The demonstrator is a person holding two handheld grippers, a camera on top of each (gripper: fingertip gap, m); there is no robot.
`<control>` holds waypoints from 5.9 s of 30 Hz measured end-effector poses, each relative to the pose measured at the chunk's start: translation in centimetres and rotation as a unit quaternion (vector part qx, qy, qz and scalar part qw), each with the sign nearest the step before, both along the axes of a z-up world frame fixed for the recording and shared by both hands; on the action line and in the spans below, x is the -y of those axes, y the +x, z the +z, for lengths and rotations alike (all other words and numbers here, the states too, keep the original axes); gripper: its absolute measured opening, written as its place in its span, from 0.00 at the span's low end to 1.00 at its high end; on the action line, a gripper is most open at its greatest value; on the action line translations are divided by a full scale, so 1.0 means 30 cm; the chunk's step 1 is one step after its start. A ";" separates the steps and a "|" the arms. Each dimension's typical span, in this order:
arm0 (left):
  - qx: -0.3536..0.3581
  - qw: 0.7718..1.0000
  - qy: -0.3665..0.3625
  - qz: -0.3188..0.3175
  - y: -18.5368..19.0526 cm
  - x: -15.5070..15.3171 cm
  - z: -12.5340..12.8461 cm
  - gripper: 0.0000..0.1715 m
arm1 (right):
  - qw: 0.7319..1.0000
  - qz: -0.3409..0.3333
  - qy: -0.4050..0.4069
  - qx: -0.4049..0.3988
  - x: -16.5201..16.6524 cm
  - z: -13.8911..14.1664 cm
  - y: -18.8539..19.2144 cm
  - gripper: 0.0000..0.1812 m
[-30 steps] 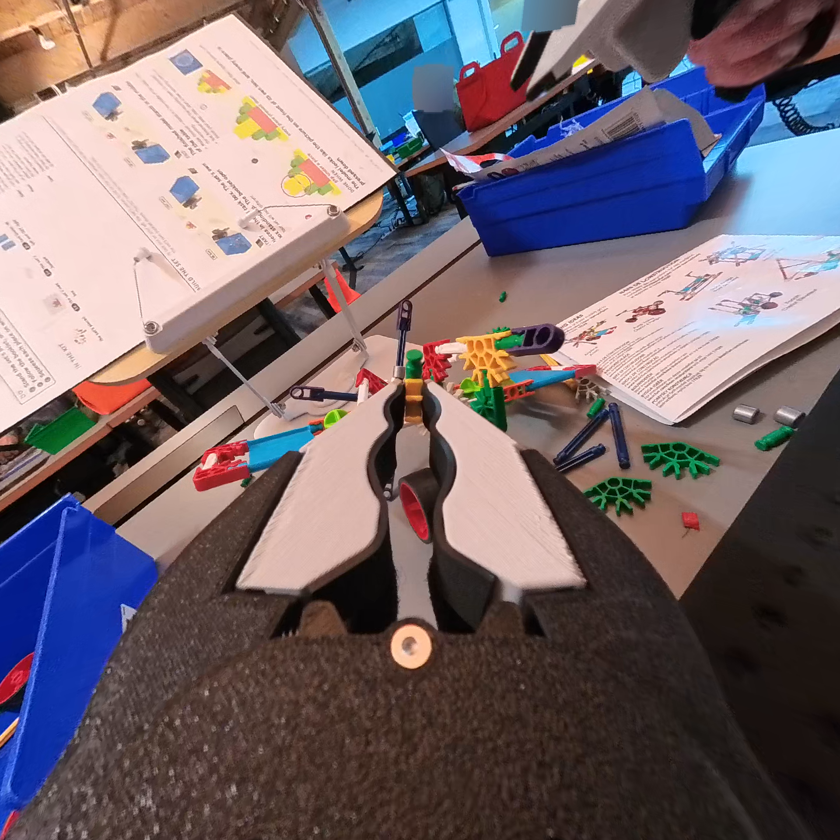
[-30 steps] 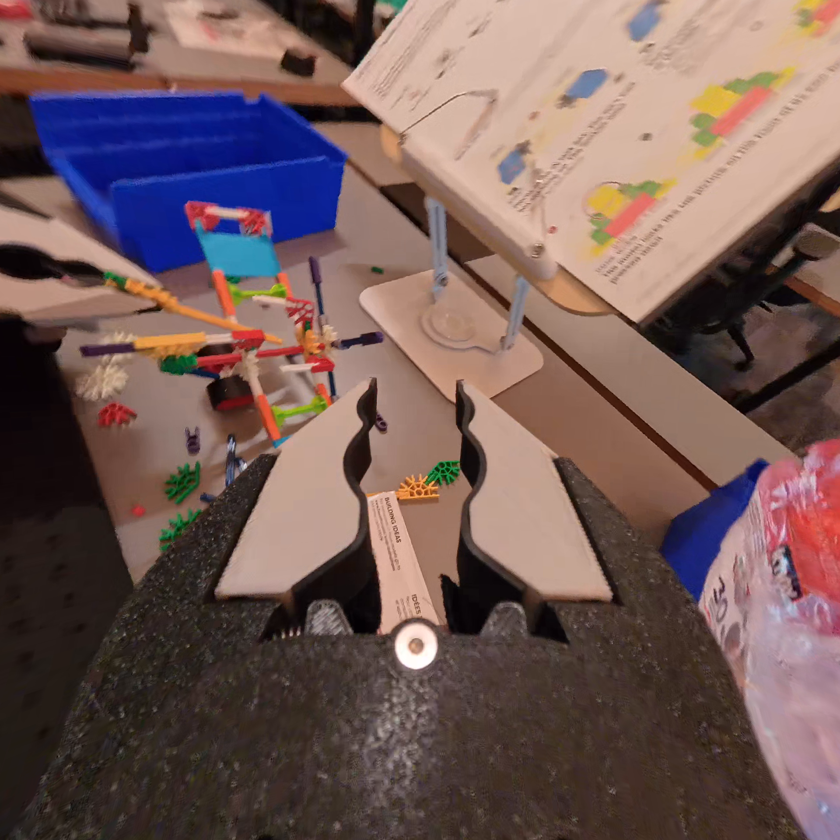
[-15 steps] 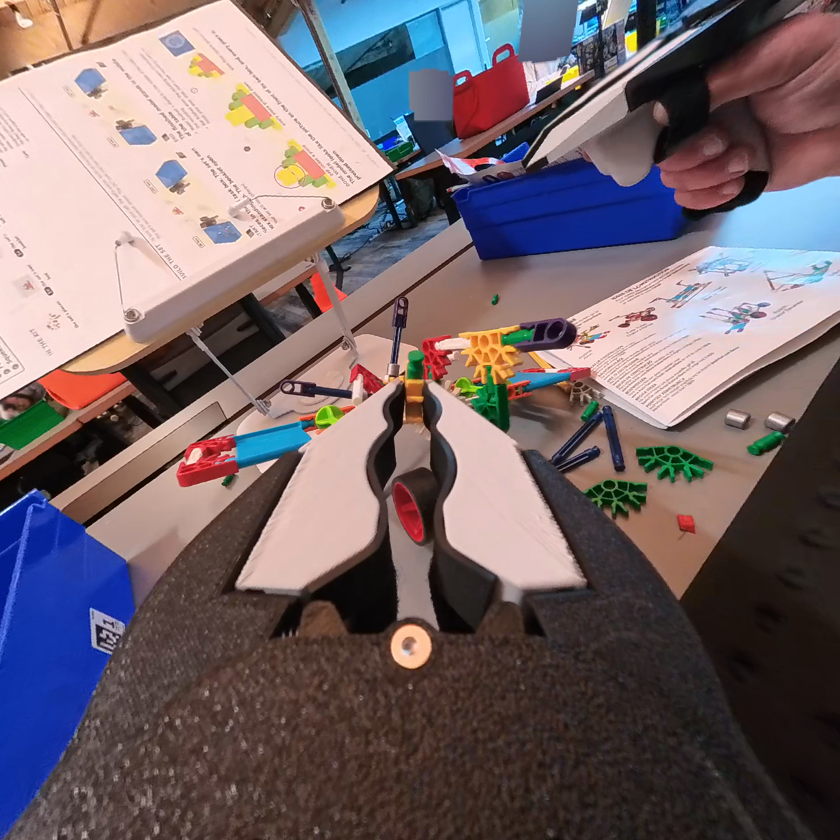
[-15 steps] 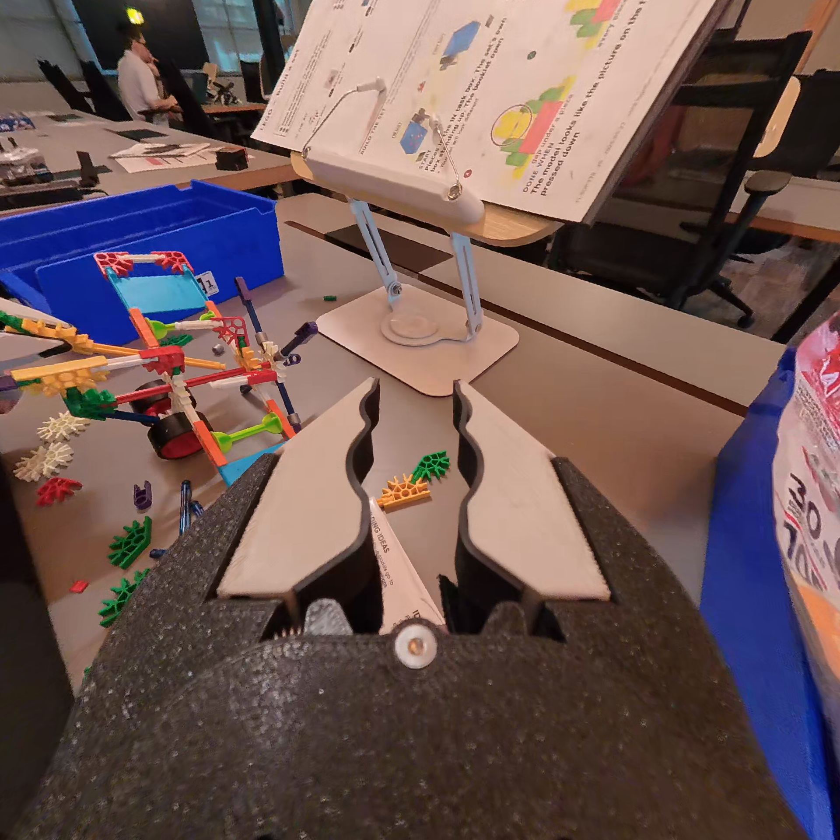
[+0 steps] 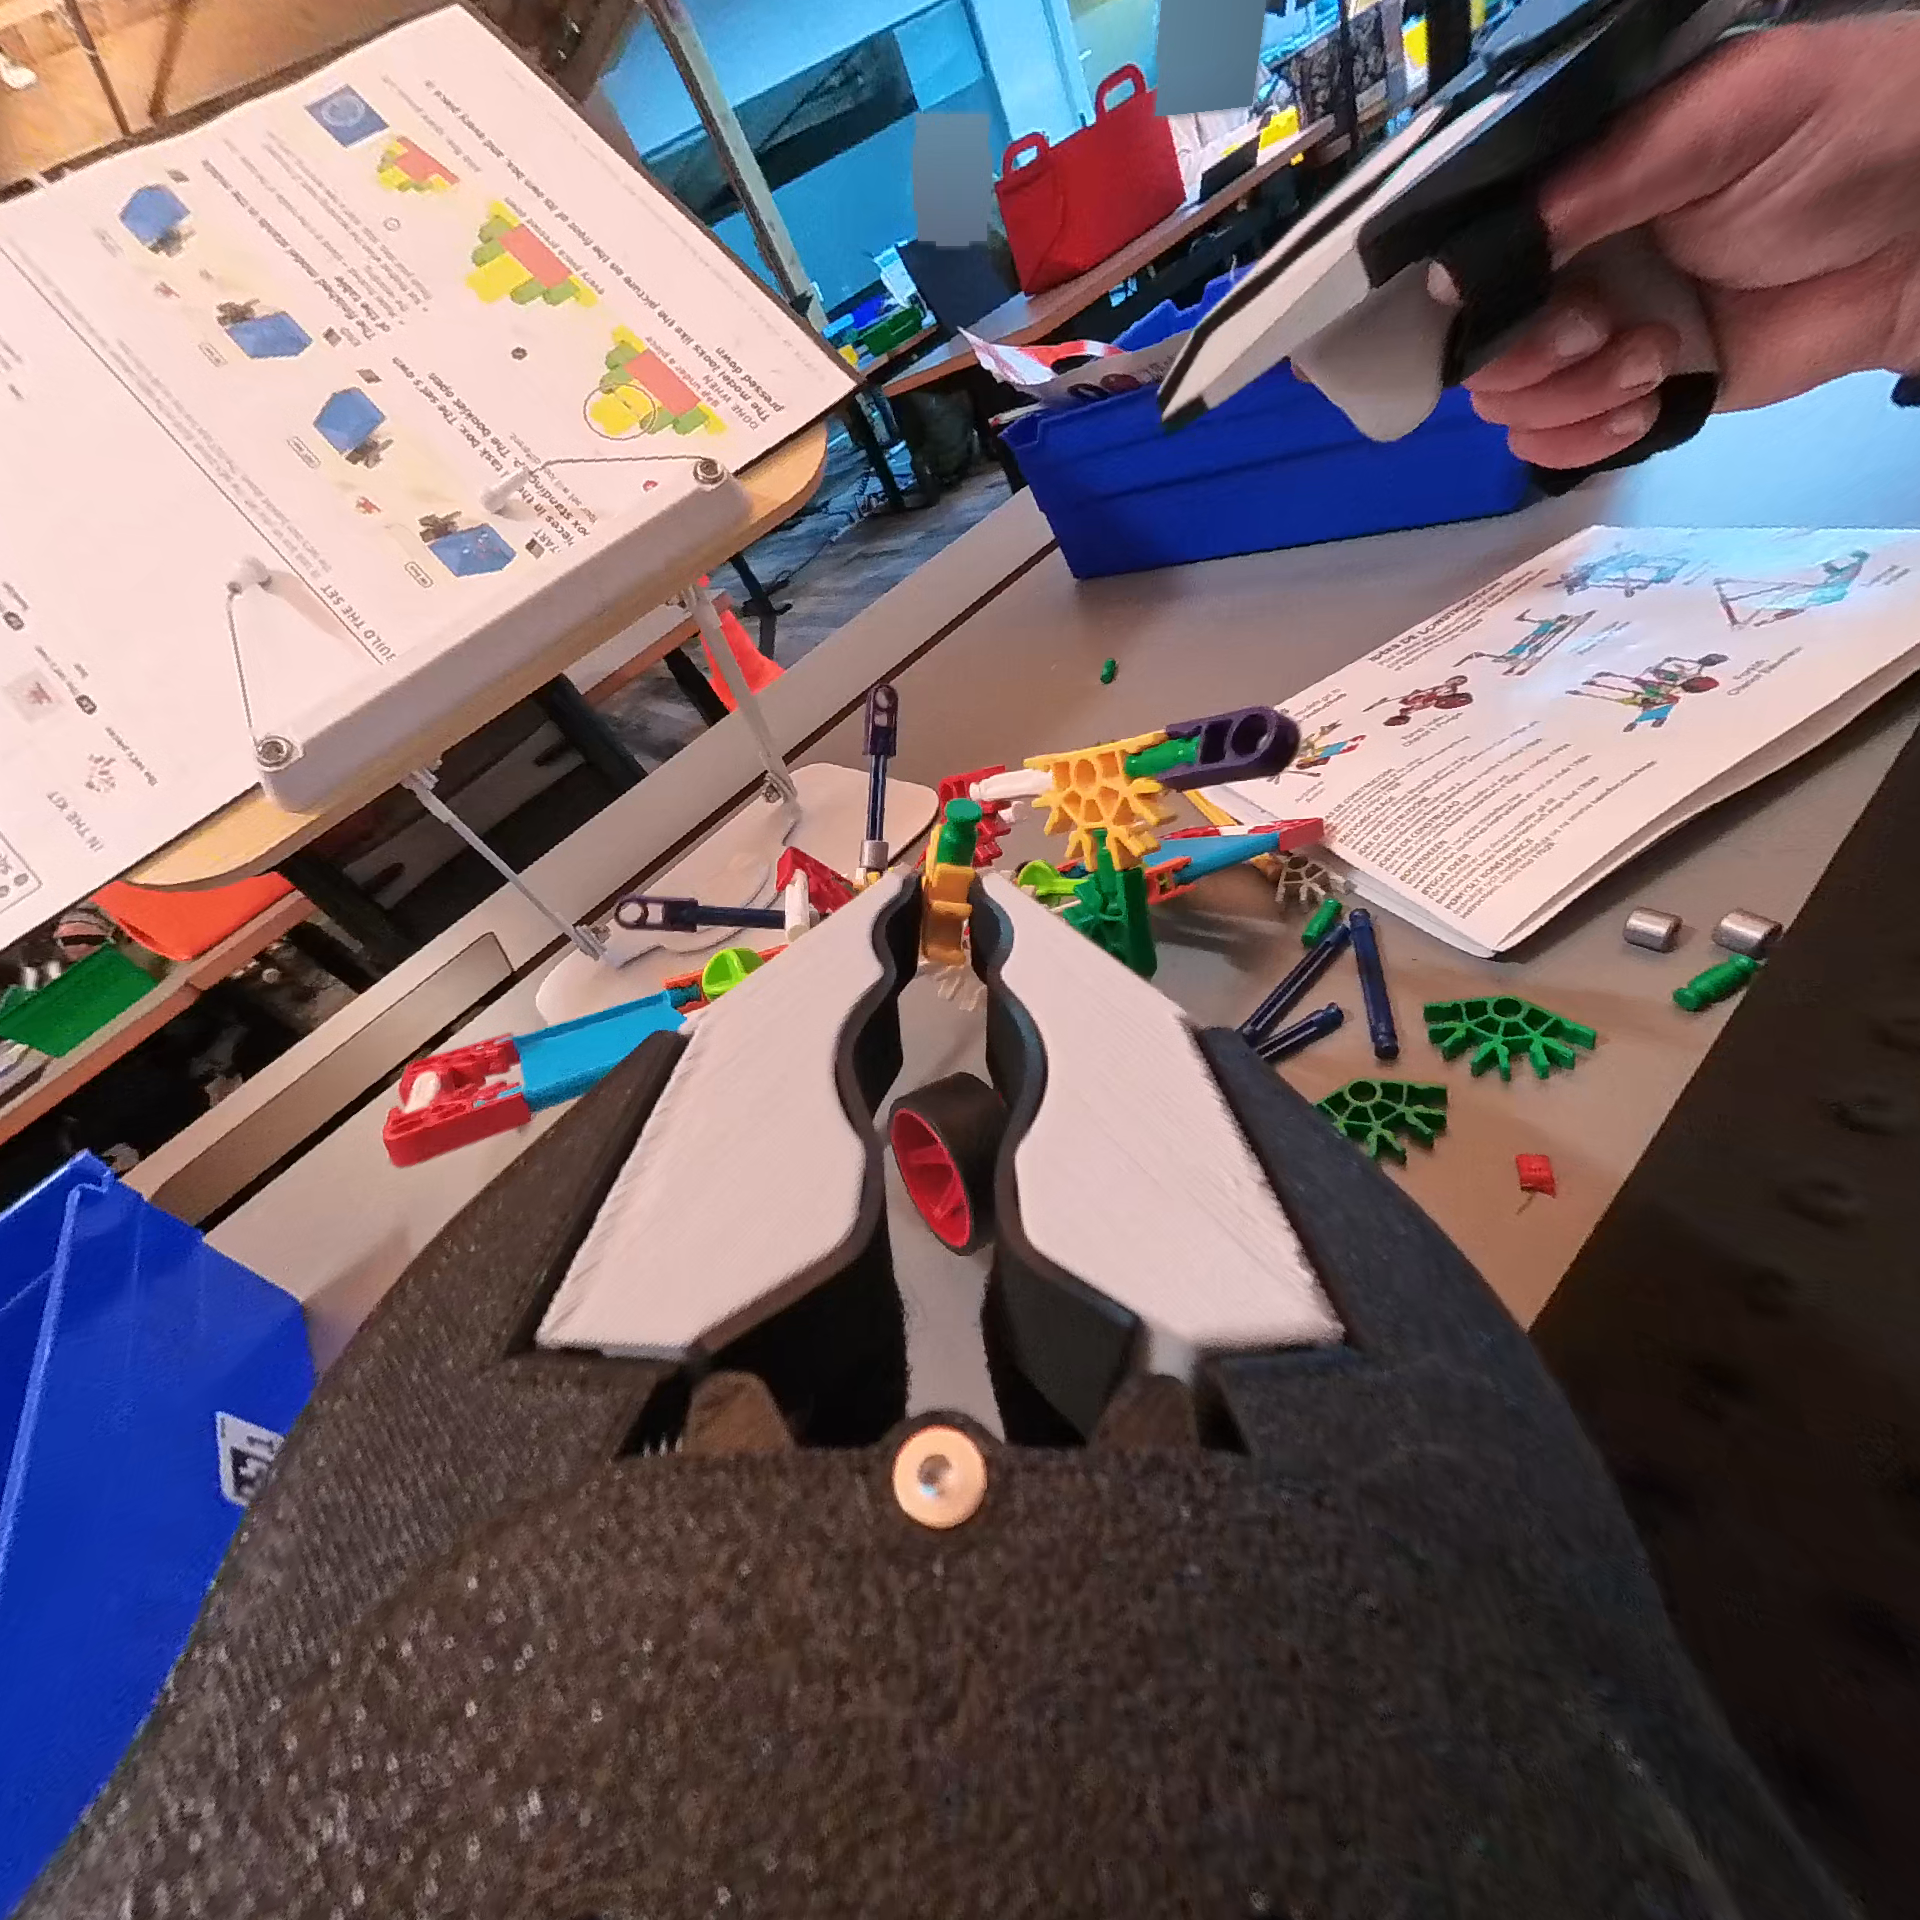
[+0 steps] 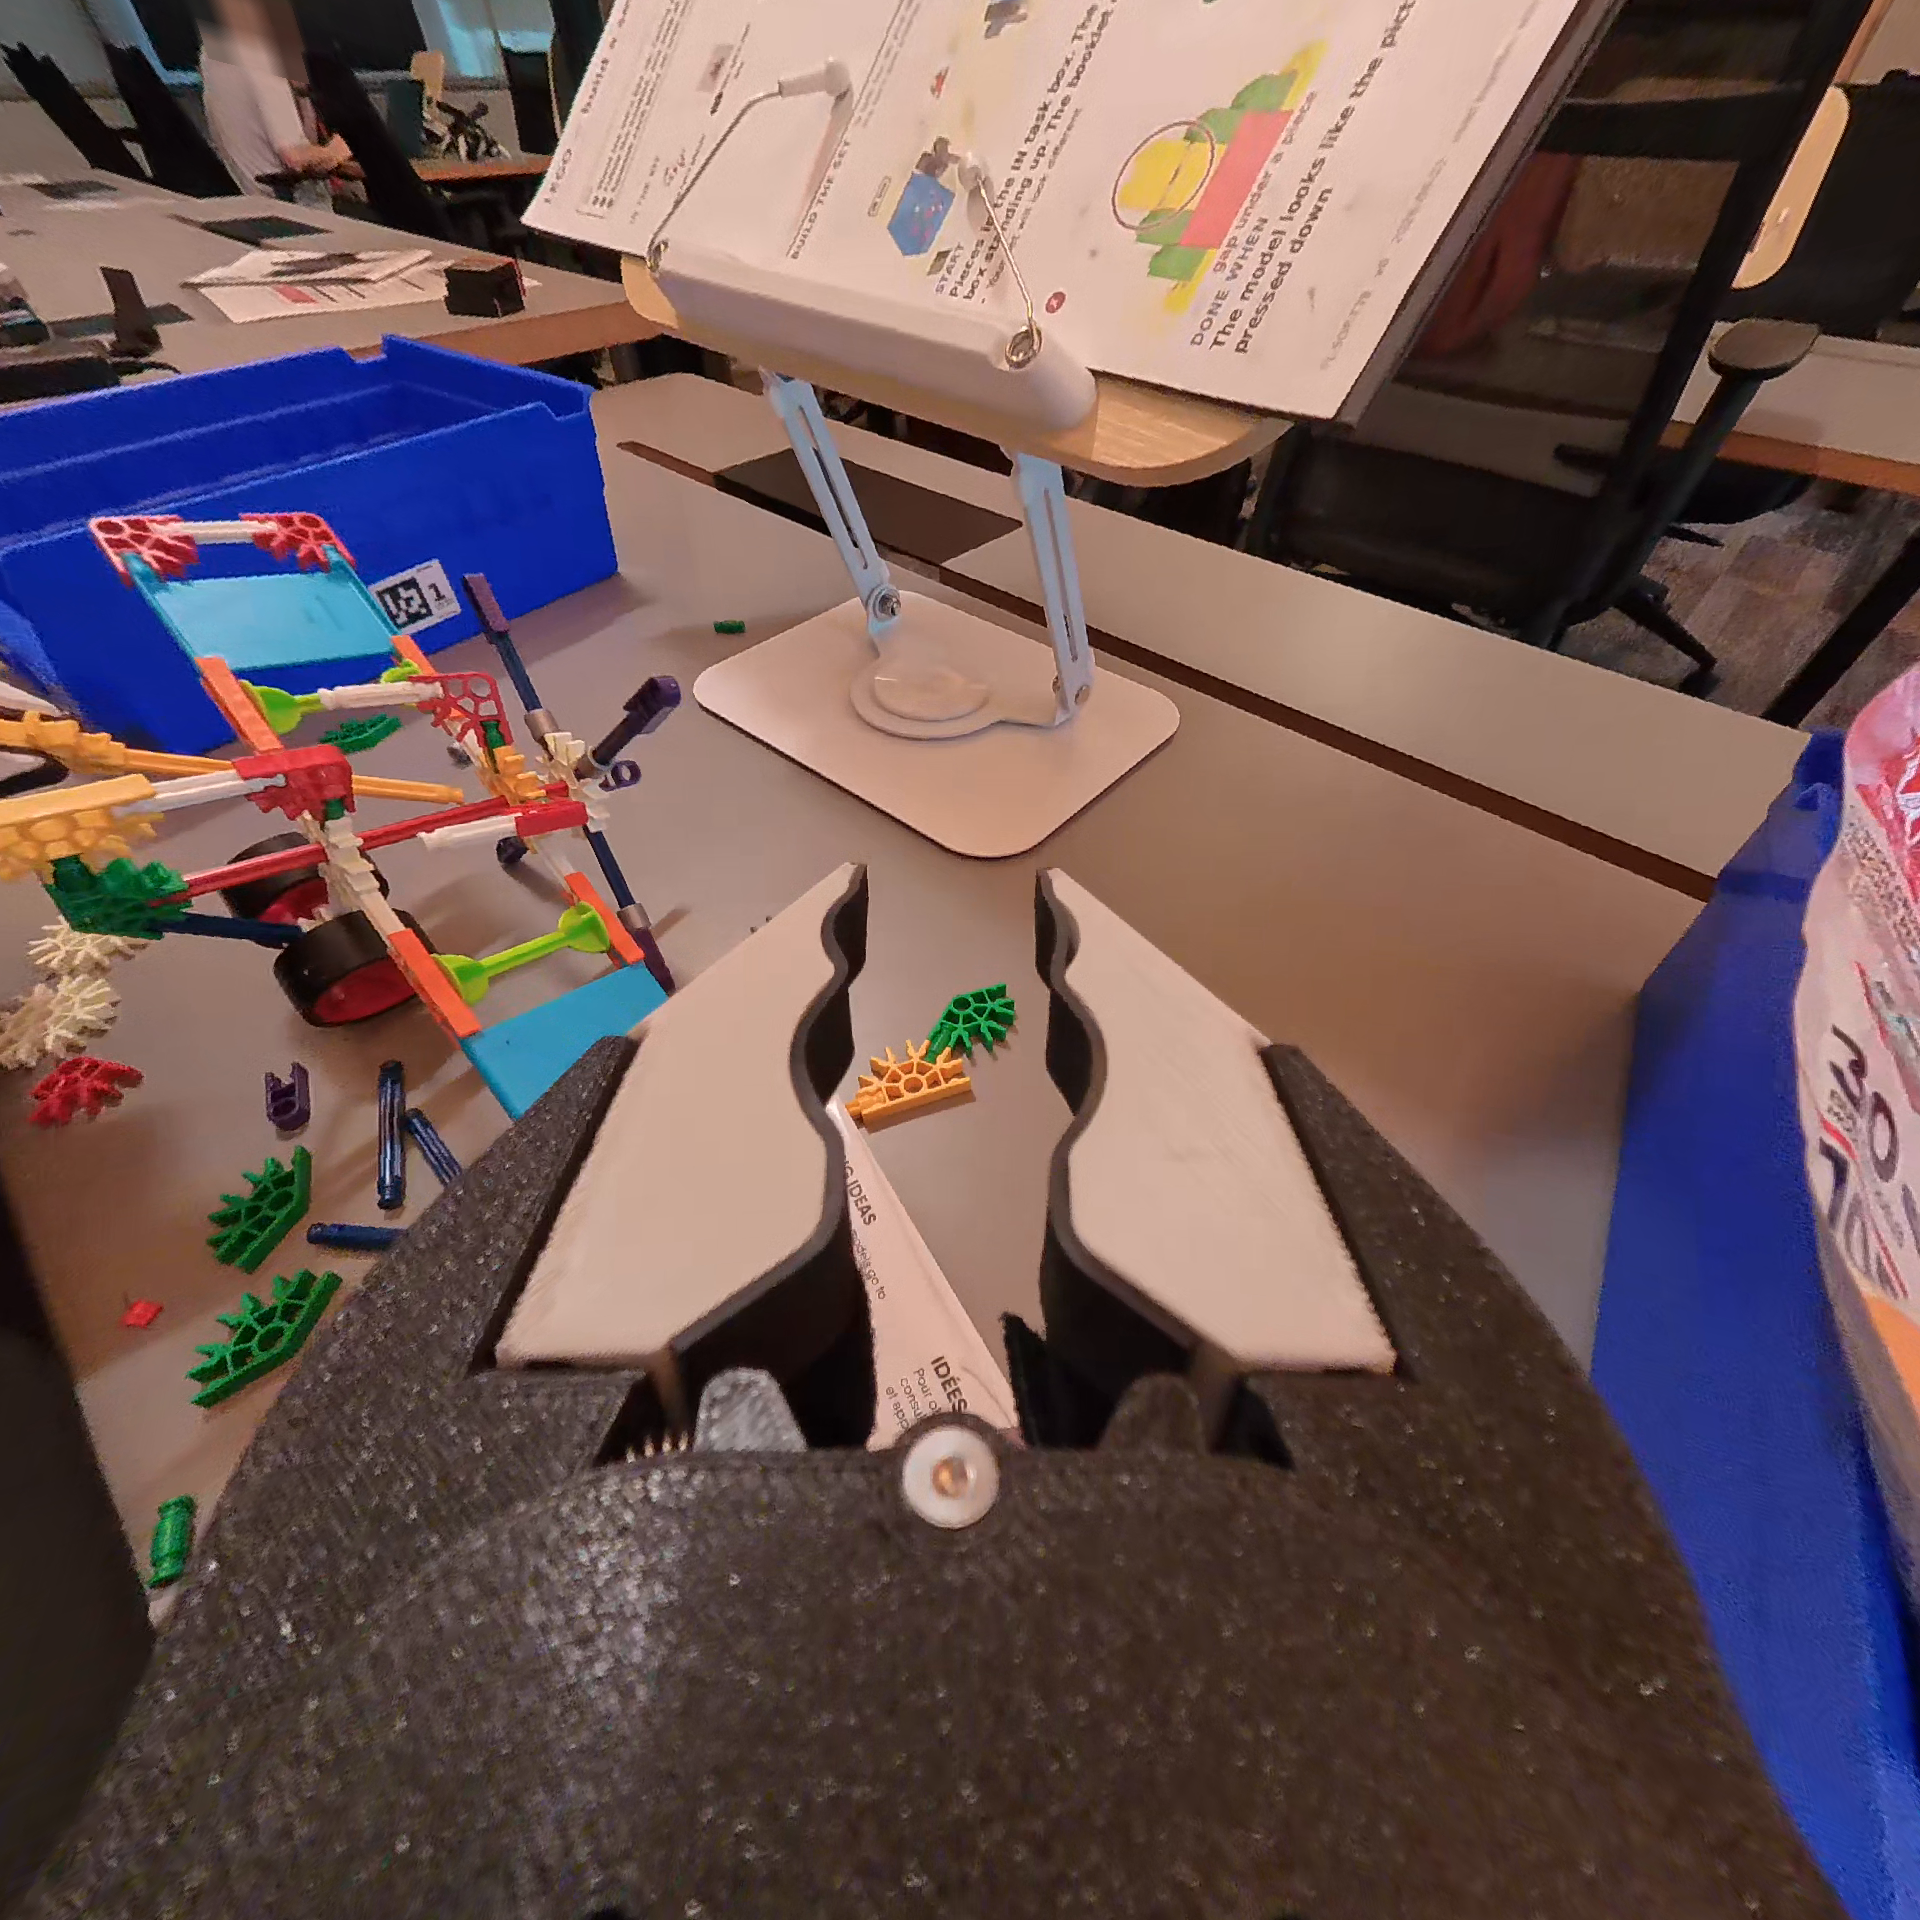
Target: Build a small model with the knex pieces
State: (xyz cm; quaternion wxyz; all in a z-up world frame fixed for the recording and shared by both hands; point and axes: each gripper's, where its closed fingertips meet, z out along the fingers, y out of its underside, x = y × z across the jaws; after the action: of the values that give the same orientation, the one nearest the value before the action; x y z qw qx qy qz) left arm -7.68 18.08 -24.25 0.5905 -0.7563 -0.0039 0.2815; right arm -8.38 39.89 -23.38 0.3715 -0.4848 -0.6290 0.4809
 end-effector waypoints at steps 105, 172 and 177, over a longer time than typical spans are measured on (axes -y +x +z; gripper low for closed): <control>0.045 0.997 0.011 0.060 -0.011 0.161 -0.022 0.03 | 0.971 0.176 0.098 0.132 0.497 -0.193 -0.050 0.18; -0.030 0.994 -0.079 0.066 0.007 0.099 -0.033 0.03 | 0.868 0.349 0.353 -0.024 0.551 0.003 -0.038 0.28; -0.040 0.992 -0.076 0.091 0.002 0.112 -0.015 0.03 | 0.821 0.410 0.397 -0.024 0.626 -0.048 -0.065 0.30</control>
State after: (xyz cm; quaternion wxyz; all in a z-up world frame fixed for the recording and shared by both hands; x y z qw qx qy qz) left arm -7.62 14.73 -24.70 0.5033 -0.7836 -0.0276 0.3631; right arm -10.32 21.10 -24.83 0.3156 0.0191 -0.8970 0.3090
